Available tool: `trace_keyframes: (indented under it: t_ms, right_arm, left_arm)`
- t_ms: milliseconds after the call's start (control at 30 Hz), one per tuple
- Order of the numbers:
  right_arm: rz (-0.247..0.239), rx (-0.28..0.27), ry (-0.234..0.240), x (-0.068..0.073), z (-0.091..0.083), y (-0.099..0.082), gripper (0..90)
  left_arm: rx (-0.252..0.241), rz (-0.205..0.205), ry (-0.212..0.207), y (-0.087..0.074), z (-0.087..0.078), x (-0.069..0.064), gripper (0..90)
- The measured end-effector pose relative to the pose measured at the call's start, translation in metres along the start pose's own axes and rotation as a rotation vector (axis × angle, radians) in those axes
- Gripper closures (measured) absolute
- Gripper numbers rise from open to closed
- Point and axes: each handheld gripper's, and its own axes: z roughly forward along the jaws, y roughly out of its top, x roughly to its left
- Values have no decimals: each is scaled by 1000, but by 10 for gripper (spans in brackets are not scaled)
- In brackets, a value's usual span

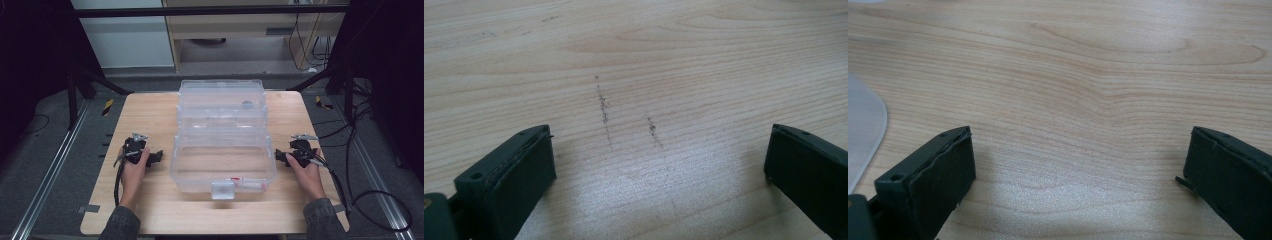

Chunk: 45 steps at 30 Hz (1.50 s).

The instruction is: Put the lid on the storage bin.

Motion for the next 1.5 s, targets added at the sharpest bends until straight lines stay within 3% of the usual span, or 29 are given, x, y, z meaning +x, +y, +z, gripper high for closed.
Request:
trace_keyframes:
  t_ms: [267,367,400,500,633,700,800,833,867,967,1000,1100,1167,1233,1300,1500]
  right_arm:
    - [-32,2,33,-3,1,1,8]
    - [-38,-7,35,-4,1,2,38]
    - [-45,-22,34,-5,-1,1,89]
    - [-72,-37,23,-4,-5,0,89]
    - [-153,-77,28,-1,-27,0,116]
    - [-160,-79,26,0,-31,-1,117]
    - [-224,-109,19,3,-52,-2,124]
    - [-224,-109,19,3,-52,-2,124]
    - [-276,-116,11,5,-62,0,128]
    - [-311,-112,6,7,-75,1,151]
    - [-344,-103,-2,9,-88,0,160]
    - [-387,-86,13,11,-105,2,154]
    - [-398,-83,16,11,-111,5,149]
    - [-435,-79,46,12,-127,18,128]
    - [-443,-75,62,11,-132,23,128]
    - [-498,-54,99,12,-150,56,194]
  left_arm:
    - [-3,21,-26,-4,-4,-1,0]
    - [-2,28,-35,-5,-7,-1,37]
    - [-6,34,-39,-5,-10,-1,36]
    - [-34,53,-33,-4,-21,-3,35]
    - [-74,101,-30,-5,-38,-5,34]
    - [-87,113,-21,-5,-47,-6,35]
    - [-112,145,-15,-2,-61,-10,36]
    - [-120,158,-21,-1,-67,-11,36]
    - [-139,199,-36,3,-77,-15,34]
    - [-142,236,-53,5,-87,-20,33]
    - [-142,250,-67,6,-91,-22,34]
    - [-118,302,-127,11,-106,-31,35]
    - [-115,311,-143,13,-110,-33,36]
    - [-118,310,-198,19,-116,-39,38]
    - [-113,314,-212,21,-118,-42,38]
    - [-118,404,-258,37,-130,-62,39]
